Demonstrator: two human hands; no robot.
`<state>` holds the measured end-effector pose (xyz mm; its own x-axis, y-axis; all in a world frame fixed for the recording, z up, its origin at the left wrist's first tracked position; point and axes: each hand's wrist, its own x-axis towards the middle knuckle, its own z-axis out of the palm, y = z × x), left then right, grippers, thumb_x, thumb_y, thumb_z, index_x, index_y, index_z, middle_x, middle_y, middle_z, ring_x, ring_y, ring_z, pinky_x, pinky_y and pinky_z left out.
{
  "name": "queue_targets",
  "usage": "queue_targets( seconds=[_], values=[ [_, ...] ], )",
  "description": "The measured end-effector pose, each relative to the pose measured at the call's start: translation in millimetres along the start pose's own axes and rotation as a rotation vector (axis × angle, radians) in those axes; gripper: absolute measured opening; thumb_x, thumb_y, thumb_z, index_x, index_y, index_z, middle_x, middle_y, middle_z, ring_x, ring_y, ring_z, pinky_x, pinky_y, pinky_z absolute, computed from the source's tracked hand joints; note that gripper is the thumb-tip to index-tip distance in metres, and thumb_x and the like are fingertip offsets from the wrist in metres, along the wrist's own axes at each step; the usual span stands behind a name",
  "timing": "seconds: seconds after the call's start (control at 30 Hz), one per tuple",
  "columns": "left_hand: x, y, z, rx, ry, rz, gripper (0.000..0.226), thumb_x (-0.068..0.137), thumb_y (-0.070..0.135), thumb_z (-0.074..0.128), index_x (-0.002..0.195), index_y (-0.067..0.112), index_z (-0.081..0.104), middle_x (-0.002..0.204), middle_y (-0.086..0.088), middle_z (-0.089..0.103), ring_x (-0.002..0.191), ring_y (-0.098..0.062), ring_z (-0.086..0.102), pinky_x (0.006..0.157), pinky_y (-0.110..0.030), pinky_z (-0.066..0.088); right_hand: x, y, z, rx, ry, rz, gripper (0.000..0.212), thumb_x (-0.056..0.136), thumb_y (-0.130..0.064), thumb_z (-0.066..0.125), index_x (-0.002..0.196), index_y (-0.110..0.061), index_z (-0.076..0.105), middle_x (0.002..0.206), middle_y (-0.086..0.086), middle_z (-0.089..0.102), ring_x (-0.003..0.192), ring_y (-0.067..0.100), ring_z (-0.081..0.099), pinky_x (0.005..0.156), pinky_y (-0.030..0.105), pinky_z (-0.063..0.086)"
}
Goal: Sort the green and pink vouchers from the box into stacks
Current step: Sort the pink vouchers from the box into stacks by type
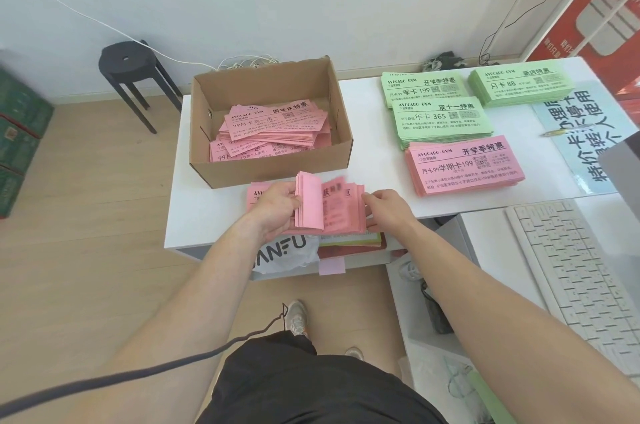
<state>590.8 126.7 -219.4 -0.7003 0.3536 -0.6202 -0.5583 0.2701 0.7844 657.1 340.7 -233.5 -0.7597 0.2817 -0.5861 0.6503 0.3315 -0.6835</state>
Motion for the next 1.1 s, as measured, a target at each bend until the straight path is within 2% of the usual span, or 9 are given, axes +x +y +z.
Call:
queue_targets(
  seconds=[0.17, 0.3, 0.43, 0.57, 0.67, 0.8, 1.1],
  values=[
    [-0.4, -4.3, 5.1, -0.035, 0.025, 0.000, 0.035, 0.106, -0.003, 0.039, 0.136, 0.004, 0.055, 0.126, -0.020, 0.066, 0.114, -0.034, 0.067, 0.087, -0.052, 0.059, -0.1, -0.4, 0.6, 0.011, -0.010, 0.001, 0.036, 0.104, -0.032, 0.043, 0.102, -0.007, 0.067, 0.096, 0.007, 0.076, 0.082, 0.026, 0.076, 0.084, 0.048, 0.062],
    [-0.9, -5.6, 6.0, -0.072, 0.018, -0.008, 0.028, 0.105, 0.001, 0.044, 0.130, 0.004, 0.058, 0.120, -0.019, 0.069, 0.106, -0.036, 0.071, 0.086, -0.059, 0.058, -1.2, -0.3, 0.5, 0.011, -0.012, -0.001, 0.035, 0.104, -0.033, 0.043, 0.099, -0.008, 0.067, 0.096, 0.007, 0.076, 0.081, 0.025, 0.076, 0.084, 0.048, 0.062],
    [-1.1, -5.9, 7.9, -0.096, 0.031, -0.013, 0.019, 0.104, 0.003, 0.048, 0.119, 0.006, 0.060, 0.116, -0.019, 0.070, 0.100, -0.034, 0.073, 0.080, -0.055, 0.060, -1.0, 0.6, -0.4, 0.013, -0.008, -0.007, 0.040, 0.104, -0.032, 0.043, 0.102, -0.001, 0.068, 0.093, 0.007, 0.076, 0.079, 0.025, 0.076, 0.084, 0.049, 0.061],
    [0.8, -10.8, 10.3, -0.067, 0.103, -0.010, 0.015, 0.103, 0.001, 0.049, 0.107, 0.007, 0.062, 0.116, -0.020, 0.069, 0.097, -0.031, 0.073, 0.079, -0.053, 0.061, -3.1, 1.6, -0.9, 0.033, -0.015, -0.014, 0.035, 0.105, -0.031, 0.043, 0.099, -0.008, 0.068, 0.091, 0.003, 0.076, 0.079, 0.023, 0.076, 0.085, 0.047, 0.061],
    [2.3, -11.9, 11.0, -0.079, 0.107, -0.017, 0.017, 0.104, 0.003, 0.048, 0.109, 0.007, 0.063, 0.117, -0.019, 0.069, 0.100, -0.032, 0.073, 0.080, -0.053, 0.061, -3.9, 2.4, -1.4, 0.045, -0.021, -0.016, 0.033, 0.105, -0.031, 0.043, 0.099, -0.009, 0.067, 0.093, 0.004, 0.076, 0.081, 0.024, 0.076, 0.086, 0.048, 0.061],
    [2.8, -11.2, 11.2, -0.085, 0.096, -0.020, 0.021, 0.105, 0.005, 0.048, 0.121, 0.002, 0.061, 0.117, -0.019, 0.070, 0.101, -0.031, 0.073, 0.081, -0.054, 0.061, -5.6, 2.0, -1.6, 0.048, -0.024, -0.033, 0.030, 0.105, -0.031, 0.044, 0.092, -0.016, 0.066, 0.089, 0.001, 0.075, 0.080, 0.022, 0.076, 0.086, 0.048, 0.060],
    [1.8, -10.8, 9.5, -0.095, 0.167, 0.000, 0.011, 0.102, 0.006, 0.056, 0.108, 0.005, 0.065, 0.108, -0.017, 0.073, 0.096, -0.027, 0.074, 0.073, -0.040, 0.064, -3.5, 5.2, -0.1, 0.011, -0.018, -0.026, 0.027, 0.103, -0.029, 0.045, 0.088, -0.018, 0.064, 0.092, 0.002, 0.075, 0.086, 0.023, 0.075, 0.089, 0.049, 0.059]
  ],
)
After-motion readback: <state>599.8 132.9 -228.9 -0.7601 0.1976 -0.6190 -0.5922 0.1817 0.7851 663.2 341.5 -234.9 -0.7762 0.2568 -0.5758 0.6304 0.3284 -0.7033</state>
